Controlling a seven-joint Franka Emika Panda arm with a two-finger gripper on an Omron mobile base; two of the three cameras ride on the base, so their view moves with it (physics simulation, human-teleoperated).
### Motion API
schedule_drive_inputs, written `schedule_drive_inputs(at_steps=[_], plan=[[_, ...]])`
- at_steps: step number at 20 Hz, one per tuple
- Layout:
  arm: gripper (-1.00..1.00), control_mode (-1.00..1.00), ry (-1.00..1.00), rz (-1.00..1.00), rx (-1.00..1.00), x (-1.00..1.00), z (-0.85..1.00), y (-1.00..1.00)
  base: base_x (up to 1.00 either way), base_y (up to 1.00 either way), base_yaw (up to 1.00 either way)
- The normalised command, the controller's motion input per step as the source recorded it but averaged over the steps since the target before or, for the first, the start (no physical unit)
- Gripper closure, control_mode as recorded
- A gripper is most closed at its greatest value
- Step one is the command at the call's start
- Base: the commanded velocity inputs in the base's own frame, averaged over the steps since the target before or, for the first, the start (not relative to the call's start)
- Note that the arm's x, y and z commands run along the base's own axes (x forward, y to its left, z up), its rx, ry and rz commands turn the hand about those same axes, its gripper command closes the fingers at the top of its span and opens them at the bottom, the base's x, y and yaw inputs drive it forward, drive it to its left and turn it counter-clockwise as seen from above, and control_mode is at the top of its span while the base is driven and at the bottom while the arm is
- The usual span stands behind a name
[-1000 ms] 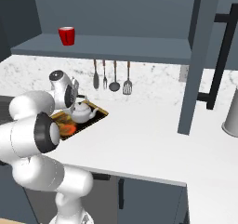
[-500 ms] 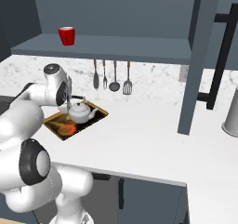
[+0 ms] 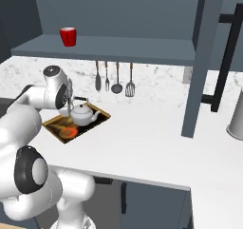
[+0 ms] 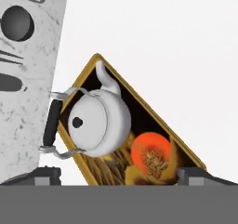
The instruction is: Pick the kettle from the counter and place it on the tray. Then pick the mug from the cabinet and place it on the tray. Then close the cabinet doors.
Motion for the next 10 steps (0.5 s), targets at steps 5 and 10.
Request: schedule_drive_inputs(at_steps=[5,10], plan=[[-1.00,-1.00,0.00,0.22,-0.06,-0.24,0.39,0.00,0.00,0.00,0.00],[-1.00,-1.00,0.00,0.31,-0.26,-0.74,0.44,-0.06,0.00,0.00,0.00]])
